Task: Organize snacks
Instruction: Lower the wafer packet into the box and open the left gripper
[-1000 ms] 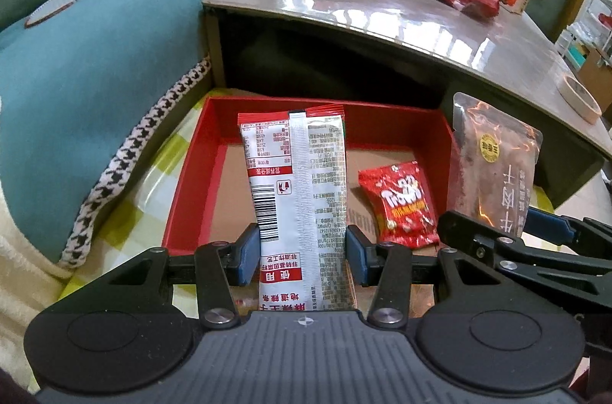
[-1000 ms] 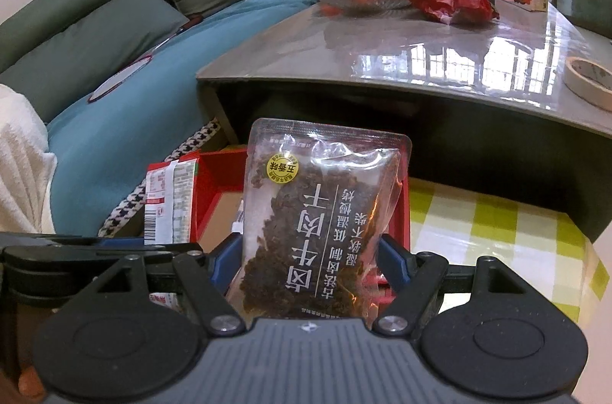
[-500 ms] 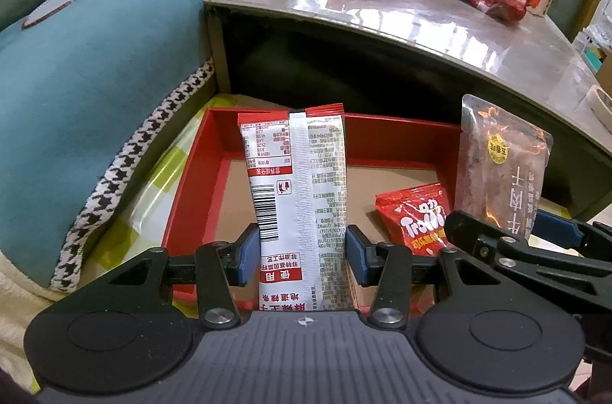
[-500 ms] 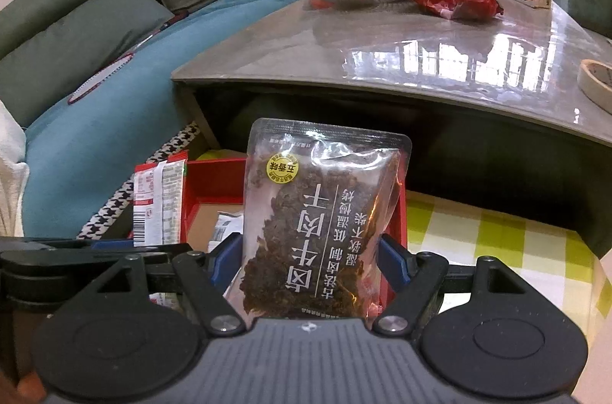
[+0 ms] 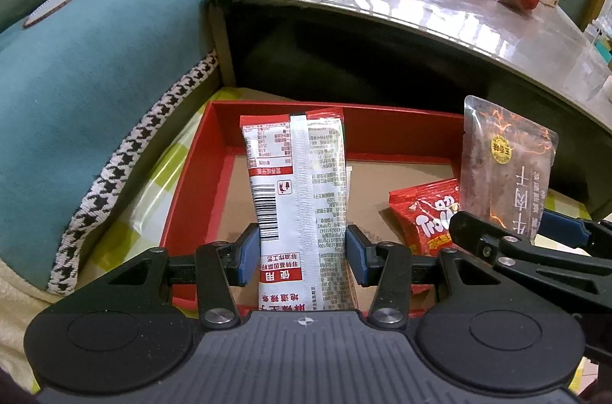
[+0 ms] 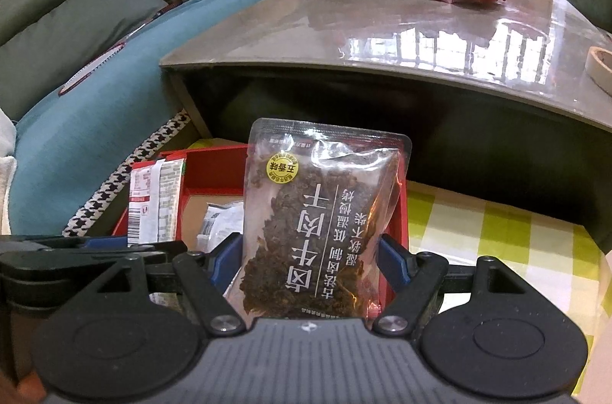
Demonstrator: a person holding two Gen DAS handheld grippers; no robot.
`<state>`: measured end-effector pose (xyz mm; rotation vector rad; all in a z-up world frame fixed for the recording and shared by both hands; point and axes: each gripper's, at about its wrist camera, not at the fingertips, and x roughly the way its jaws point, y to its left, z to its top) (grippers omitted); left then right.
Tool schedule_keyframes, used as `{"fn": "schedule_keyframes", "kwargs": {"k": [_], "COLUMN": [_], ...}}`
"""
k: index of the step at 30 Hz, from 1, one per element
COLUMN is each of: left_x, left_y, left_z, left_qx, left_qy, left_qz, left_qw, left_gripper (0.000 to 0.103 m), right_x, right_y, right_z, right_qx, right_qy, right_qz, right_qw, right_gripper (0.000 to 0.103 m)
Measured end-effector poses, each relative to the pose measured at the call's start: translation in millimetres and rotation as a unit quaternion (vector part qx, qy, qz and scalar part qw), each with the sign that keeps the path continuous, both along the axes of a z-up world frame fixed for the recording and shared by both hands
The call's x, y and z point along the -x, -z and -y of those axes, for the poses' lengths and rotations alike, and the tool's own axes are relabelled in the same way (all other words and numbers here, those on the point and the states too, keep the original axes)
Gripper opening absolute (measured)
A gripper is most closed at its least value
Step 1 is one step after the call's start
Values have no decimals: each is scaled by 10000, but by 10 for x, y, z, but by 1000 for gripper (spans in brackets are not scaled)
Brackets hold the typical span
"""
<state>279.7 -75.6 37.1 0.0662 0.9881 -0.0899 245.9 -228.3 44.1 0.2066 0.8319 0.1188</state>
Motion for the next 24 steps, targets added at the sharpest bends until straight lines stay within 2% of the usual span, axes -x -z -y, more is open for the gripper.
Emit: {"fn": "schedule_keyframes", "kwargs": {"k": [24], "left_x": [-85], "left_y": [220], "left_z": [-23], "left_qx": [-109], "left_qy": [-113], "left_qz": [-219], "left_qw": [9996], "left_gripper": [53], "right_x": [-132], "right_y": [223], "right_z": [-26], "right_qx": [100], "right_qy": [7], "right_qz": [-240], "right_qw": [9997], "right_gripper": [80]}}
